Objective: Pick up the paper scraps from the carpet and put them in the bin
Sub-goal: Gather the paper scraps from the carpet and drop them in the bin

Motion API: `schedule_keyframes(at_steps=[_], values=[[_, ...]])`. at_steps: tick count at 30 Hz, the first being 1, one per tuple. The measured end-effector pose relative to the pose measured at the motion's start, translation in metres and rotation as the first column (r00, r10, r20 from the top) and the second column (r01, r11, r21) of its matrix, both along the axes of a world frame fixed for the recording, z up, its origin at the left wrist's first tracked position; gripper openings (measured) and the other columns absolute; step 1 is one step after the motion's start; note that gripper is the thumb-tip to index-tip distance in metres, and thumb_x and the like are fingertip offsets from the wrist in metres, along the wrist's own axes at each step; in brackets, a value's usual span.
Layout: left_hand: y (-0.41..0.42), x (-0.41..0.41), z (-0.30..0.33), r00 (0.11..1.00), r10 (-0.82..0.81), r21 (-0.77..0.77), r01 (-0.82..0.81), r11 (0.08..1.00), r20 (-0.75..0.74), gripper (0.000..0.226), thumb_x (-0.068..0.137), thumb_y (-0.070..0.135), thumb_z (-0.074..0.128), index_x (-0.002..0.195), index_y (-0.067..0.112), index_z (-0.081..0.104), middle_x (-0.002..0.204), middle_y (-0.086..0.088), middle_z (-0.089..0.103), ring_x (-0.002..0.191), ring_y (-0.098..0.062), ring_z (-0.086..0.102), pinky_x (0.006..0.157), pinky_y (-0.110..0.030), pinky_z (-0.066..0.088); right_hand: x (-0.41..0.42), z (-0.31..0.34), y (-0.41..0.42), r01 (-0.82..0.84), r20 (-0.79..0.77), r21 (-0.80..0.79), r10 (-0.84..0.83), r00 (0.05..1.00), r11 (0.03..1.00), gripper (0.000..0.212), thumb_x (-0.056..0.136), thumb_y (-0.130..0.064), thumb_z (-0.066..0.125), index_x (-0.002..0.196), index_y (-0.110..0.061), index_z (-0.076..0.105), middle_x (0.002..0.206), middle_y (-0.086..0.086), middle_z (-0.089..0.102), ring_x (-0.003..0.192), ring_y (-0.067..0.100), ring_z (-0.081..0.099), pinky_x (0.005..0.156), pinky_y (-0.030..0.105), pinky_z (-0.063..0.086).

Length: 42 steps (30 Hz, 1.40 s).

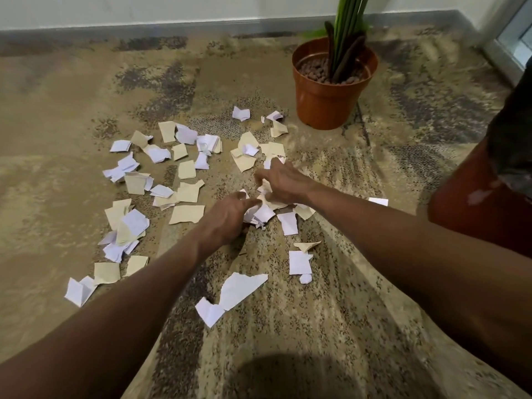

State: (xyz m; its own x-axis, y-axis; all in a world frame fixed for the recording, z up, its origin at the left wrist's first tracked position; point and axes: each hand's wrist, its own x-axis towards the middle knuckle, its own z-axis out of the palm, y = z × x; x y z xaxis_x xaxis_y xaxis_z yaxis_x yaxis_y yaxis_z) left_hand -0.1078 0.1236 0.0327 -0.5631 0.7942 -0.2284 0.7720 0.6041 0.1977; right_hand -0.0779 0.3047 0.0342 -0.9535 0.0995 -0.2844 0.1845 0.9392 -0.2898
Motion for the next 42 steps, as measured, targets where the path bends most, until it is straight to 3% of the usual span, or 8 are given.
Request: schedule_keyframes(at_steps=[5,9,15,21,24,34,38,42], values=[[-0.008,0.005,0.002,0.994,-0.069,0.012,0.07,0.997,-0.084,0.029,0.093,0.012,0.061,0.119,0.022,0.066,0.13,-0.008,0.059,0.097,-0.026,0.067,0.082,-0.034,0.057,0.009,0.008,0.009,0.145,-0.122,-0.156,-0.165,0.979,0.977,0.034,0.089,0.004,0.06,0.122,-0.007,0.056,0.121,0.015,0.055,0.094,0.026,0.06,0.075,0.033,0.054],[-0.01,0.016,0.004,0.987,-0.091,0.018,0.094,0.995,-0.133,0.024,0.1,0.014,0.047,0.109,0.016,0.069,0.111,-0.008,0.062,0.082,-0.021,0.065,0.07,-0.03,0.057,0.017,0.018,0.028,0.273,-0.106,-0.245,-0.306,0.946,0.93,0.033,0.089,-0.003,0.067,0.121,-0.003,0.058,0.112,0.011,0.057,0.091,0.023,0.06,0.068,0.029,0.052],[-0.014,0.03,0.005,0.989,-0.013,-0.018,0.011,1.0,-0.15,0.024,0.099,0.021,0.049,0.103,0.009,0.07,0.09,-0.009,0.066,0.07,-0.017,0.063,0.064,-0.029,0.056,0.033,0.038,0.041,0.378,-0.078,-0.353,-0.43,0.9,0.856,0.027,0.082,0.004,0.071,0.07,-0.014,0.055,0.074,0.002,0.059,0.061,0.016,0.065,0.04,0.017,0.047],[-0.026,0.038,0.014,0.959,0.256,0.258,-0.279,0.925,0.119,0.011,0.088,0.012,0.067,0.085,0.005,0.075,0.066,-0.003,0.064,0.053,-0.009,0.057,0.048,-0.02,0.043,0.044,0.067,0.043,0.393,-0.074,-0.401,-0.457,0.886,0.827,0.016,0.08,0.001,0.073,0.078,-0.008,0.06,0.084,0.016,0.065,0.079,0.032,0.072,0.071,0.048,0.061],[-0.033,0.04,0.026,0.931,0.308,0.368,-0.36,0.858,0.194,0.018,0.082,0.012,0.065,0.066,0.008,0.071,0.055,-0.002,0.059,0.047,-0.011,0.05,0.045,-0.024,0.033,0.049,0.084,0.045,0.396,-0.063,-0.462,-0.474,0.878,0.794,0.013,0.081,0.004,0.073,0.087,0.001,0.061,0.086,0.015,0.057,0.067,0.026,0.068,0.068,0.046,0.062],[-0.033,0.048,0.085,0.898,0.364,0.513,-0.439,0.738,0.245,0.025,0.087,0.009,0.066,0.063,0.003,0.072,0.057,0.008,0.065,0.047,0.012,0.056,0.04,-0.006,0.035,0.067,0.153,0.052,0.35,-0.179,-0.5,-0.49,0.853,0.792,0.013,0.078,0.006,0.075,0.087,0.006,0.066,0.096,0.017,0.064,0.069,0.028,0.069,0.05,0.03,0.059],[-0.017,0.057,0.119,0.852,0.381,0.565,-0.523,0.638,0.359,0.014,0.087,0.013,0.069,0.076,0.011,0.077,0.062,0.005,0.069,0.047,0.008,0.059,0.041,-0.006,0.04,0.083,0.182,0.06,0.32,-0.222,-0.515,-0.484,0.846,0.795,0.015,0.079,0.006,0.073,0.09,0.009,0.064,0.095,0.021,0.062,0.073,0.03,0.067,0.049,0.029,0.058],[0.01,0.071,0.158,0.779,0.276,0.603,-0.616,0.506,0.563,0.005,0.087,0.009,0.07,0.088,0.01,0.075,0.082,-0.007,0.075,0.073,-0.015,0.073,0.07,-0.027,0.061,0.106,0.214,0.071,0.332,-0.301,-0.447,-0.489,0.819,0.831,0.015,0.075,-0.001,0.074,0.088,0.004,0.068,0.094,0.023,0.067,0.084,0.037,0.068,0.068,0.04,0.058]])
